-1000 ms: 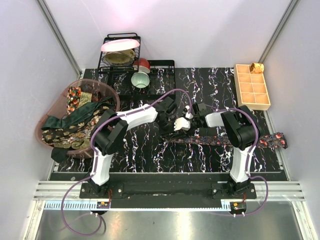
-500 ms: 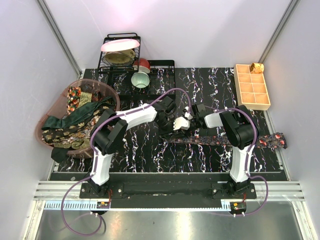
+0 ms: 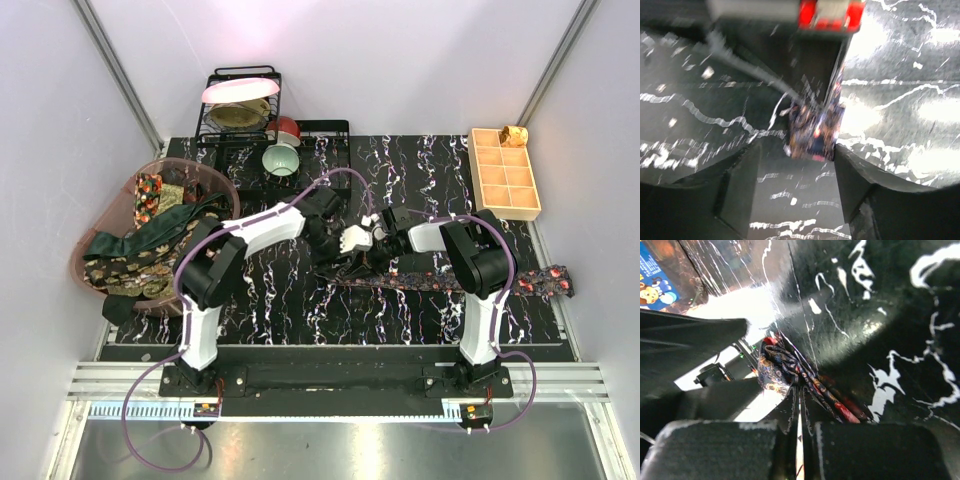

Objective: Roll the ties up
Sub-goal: Roll the tie at the center of the board.

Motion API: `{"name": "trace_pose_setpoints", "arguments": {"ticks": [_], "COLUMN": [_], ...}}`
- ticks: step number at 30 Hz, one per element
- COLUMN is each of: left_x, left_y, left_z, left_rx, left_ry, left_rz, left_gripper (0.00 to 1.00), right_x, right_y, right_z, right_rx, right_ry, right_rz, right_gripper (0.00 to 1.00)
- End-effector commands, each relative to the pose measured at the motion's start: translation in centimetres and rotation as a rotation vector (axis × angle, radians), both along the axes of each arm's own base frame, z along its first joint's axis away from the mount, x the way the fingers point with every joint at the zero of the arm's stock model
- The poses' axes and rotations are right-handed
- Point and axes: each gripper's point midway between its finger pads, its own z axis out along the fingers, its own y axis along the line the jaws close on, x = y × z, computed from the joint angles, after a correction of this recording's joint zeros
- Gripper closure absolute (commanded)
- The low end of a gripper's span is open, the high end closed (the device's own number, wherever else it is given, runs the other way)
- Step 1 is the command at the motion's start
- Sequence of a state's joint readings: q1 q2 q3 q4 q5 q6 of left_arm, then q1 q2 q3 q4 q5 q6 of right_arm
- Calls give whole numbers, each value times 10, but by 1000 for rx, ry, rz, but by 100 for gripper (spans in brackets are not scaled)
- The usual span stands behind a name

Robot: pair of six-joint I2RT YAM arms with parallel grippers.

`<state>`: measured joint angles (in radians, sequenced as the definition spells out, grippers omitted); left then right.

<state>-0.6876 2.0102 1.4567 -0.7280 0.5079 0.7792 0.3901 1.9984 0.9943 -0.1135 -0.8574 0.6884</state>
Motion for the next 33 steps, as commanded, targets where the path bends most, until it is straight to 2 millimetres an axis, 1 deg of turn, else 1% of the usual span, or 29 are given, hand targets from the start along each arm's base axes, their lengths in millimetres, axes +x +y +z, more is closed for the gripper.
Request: {"name": "trace_pose_setpoints", "arguments": {"ticks": [1,5,9,13,16,19,22,24,27,28,30,33], "left_x": [5,-3,-8,-7,-8,-10,-9,-7,-8,-7,-5,-4], "left_y": [1,6,3,-4,-7,-6,0,2,2,2,0,-7], "left_z": [30,21,13,8,0,-8,-16,-16,-15,-13,-9,7], "left_rx": [-98,-87,-60,-44,-10,29,65,75,71,65,59,11], "left_ry": [-63,-44,-58,-51,-50,-58,-70,-80,-81,-86,-94,-107], "left_rz": [-14,-28,-54,-33,-24,-24,-9,5,9,11,20,22], "left_gripper": [35,34,33,33,34,36,37,37,42,48,55,58], "right_x": [5,5,7,6,6,6,6,6,6,5,5,5], "right_y": [-9,-11,-13,-14,-14,-15,-16,-16,-17,-16,-18,-17], "right_z": [-2,-4,-3,-3,-3,-3,-5,-5,-7,-8,-9,-9], "right_rx": [-83,-110,-124,-130,-137,-144,-151,-153,-158,-159,-164,-163], "right_ry": [-29,-34,-44,-41,-47,-49,-48,-44,-38,-36,-35,-35], "right_rz": [1,6,8,8,5,3,4,2,1,3,1,1], "right_gripper": [100,100,100,100,100,100,100,100,100,100,100,100]}}
